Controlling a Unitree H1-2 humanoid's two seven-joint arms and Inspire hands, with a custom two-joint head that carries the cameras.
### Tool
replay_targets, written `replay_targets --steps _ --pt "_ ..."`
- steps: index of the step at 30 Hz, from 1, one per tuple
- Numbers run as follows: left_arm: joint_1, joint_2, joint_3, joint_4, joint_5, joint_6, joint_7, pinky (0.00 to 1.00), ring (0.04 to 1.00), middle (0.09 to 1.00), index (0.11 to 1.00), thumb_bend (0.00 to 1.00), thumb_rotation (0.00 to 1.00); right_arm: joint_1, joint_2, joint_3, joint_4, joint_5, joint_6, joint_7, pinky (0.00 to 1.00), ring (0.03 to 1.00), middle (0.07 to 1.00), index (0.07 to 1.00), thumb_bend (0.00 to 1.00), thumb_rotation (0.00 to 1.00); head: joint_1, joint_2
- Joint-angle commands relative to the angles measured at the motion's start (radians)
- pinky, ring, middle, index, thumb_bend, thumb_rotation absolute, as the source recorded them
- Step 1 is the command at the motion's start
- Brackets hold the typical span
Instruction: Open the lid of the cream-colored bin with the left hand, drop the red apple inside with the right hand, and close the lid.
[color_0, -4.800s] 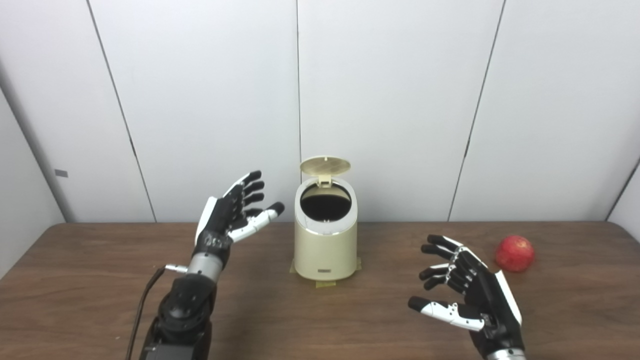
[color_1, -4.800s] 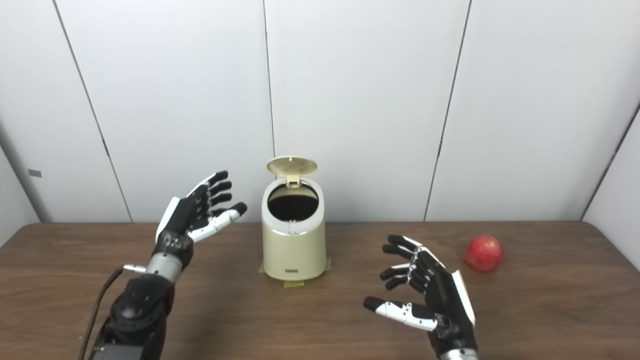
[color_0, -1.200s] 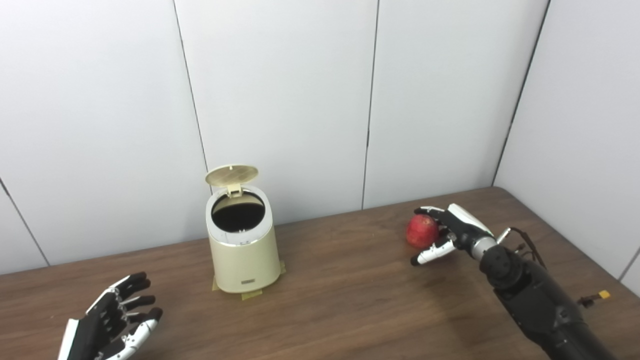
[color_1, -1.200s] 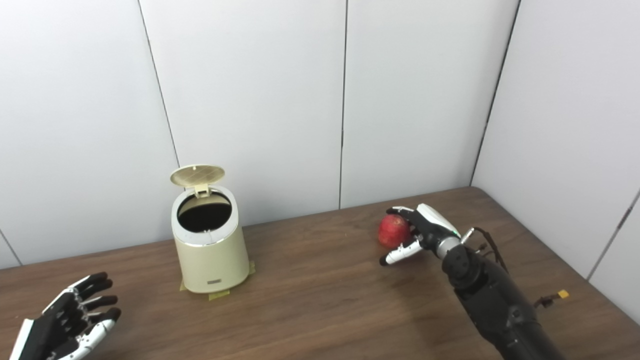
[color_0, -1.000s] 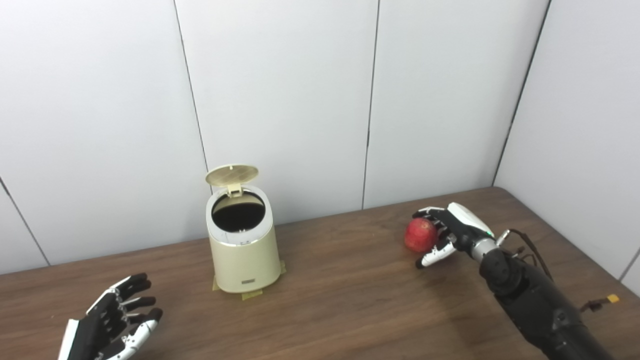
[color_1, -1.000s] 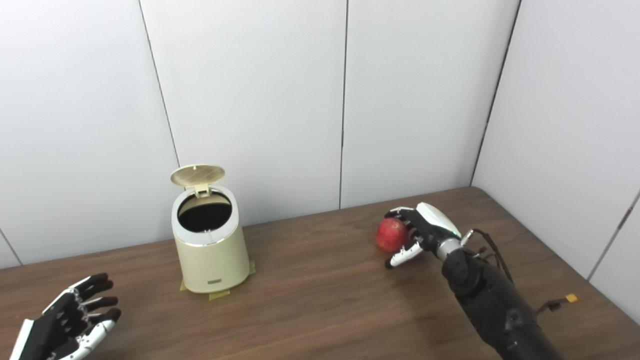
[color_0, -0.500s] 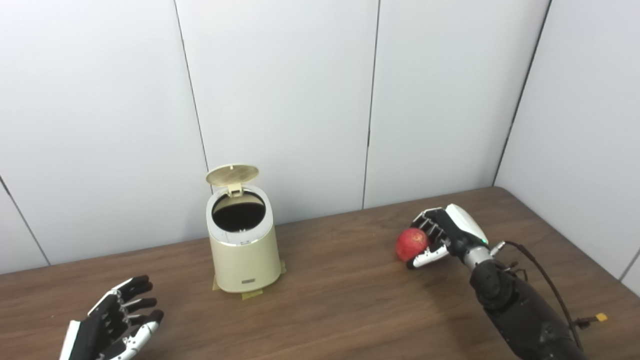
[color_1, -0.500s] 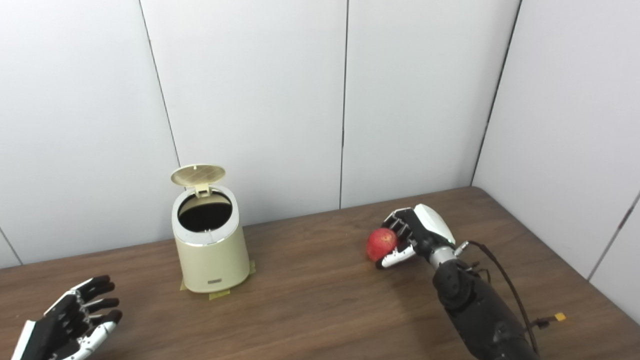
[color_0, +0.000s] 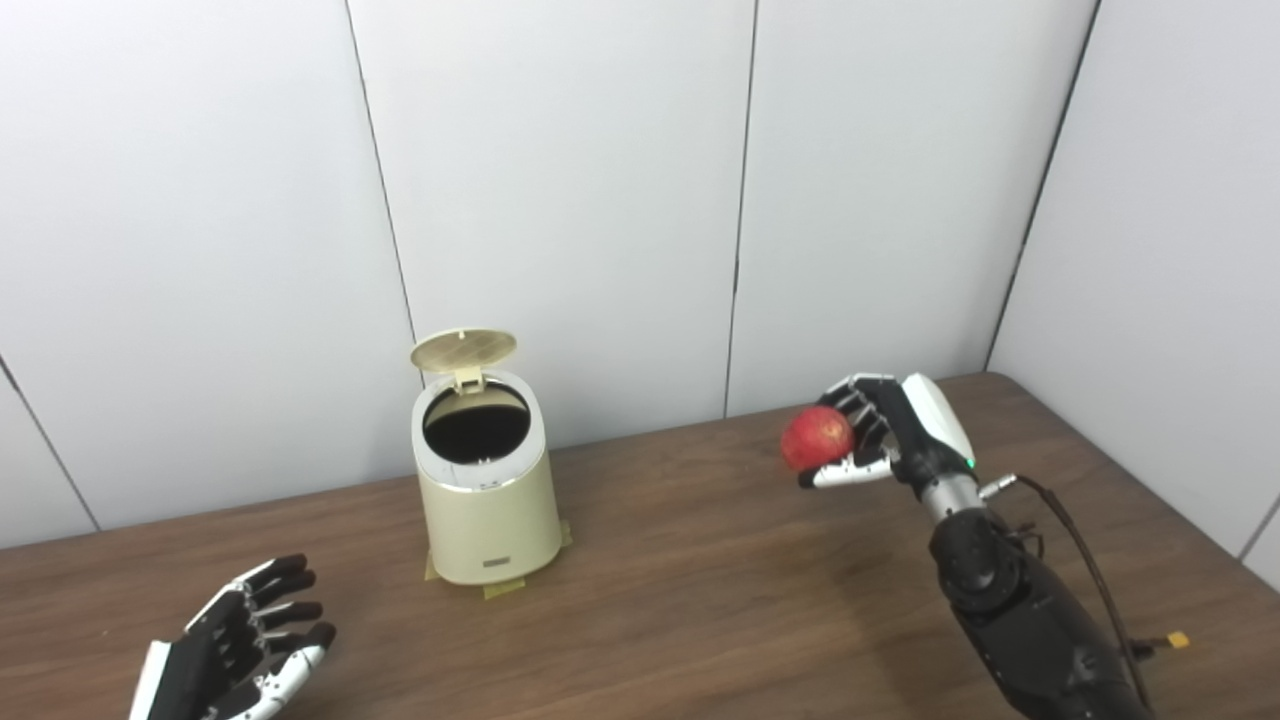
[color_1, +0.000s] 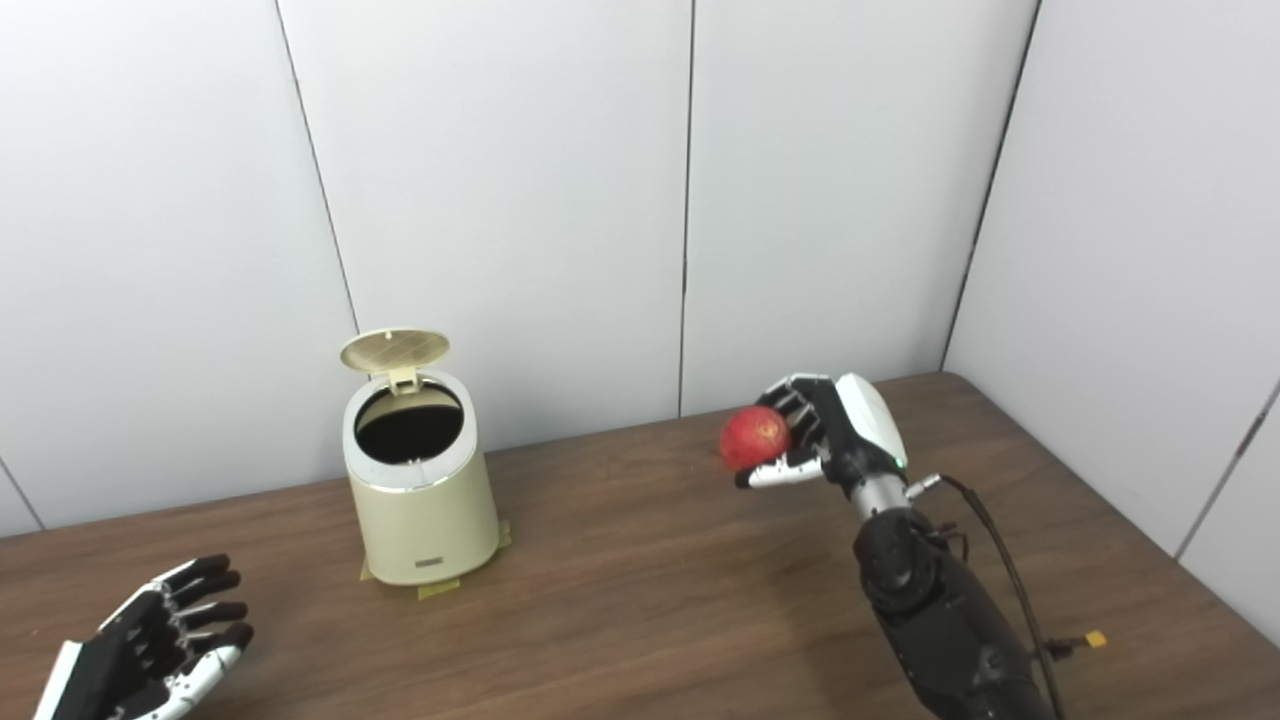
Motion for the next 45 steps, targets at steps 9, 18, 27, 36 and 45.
replay_targets --steps 9,18,27,36,45 --pt "-0.031 -0.042 -0.017 0.021 0.025 -0.049 0.032 0.56 0.692 0.769 0.760 0.60 0.14 -0.116 0.049 0.034 -0.197 -0.002 0.045 0.087 0.33 0.386 0.436 0.511 0.53 0.00 0.135 -0.012" --pt "-0.036 -0.073 -0.042 0.040 0.054 -0.069 0.055 0.54 0.677 0.756 0.758 0.60 0.17 -0.175 0.153 0.060 -0.240 0.021 0.071 0.135 0.39 0.335 0.430 0.520 0.53 0.00 0.235 -0.018" --pt "-0.047 -0.095 -0.060 0.061 0.072 -0.082 0.073 0.55 0.674 0.757 0.754 0.59 0.18 -0.224 0.230 0.113 -0.266 -0.012 0.134 0.166 0.29 0.342 0.432 0.523 0.52 0.00 0.267 -0.020" --pt "-0.050 -0.109 -0.065 0.063 0.070 -0.078 0.080 0.57 0.683 0.772 0.758 0.60 0.16 -0.276 0.305 0.141 -0.204 -0.018 0.142 0.161 0.28 0.336 0.427 0.523 0.52 0.00 0.276 -0.017" --pt "-0.053 -0.116 -0.067 0.063 0.068 -0.072 0.083 0.57 0.685 0.774 0.756 0.60 0.16 -0.316 0.335 0.166 -0.141 -0.057 0.182 0.151 0.28 0.329 0.424 0.526 0.52 0.00 0.280 -0.018"
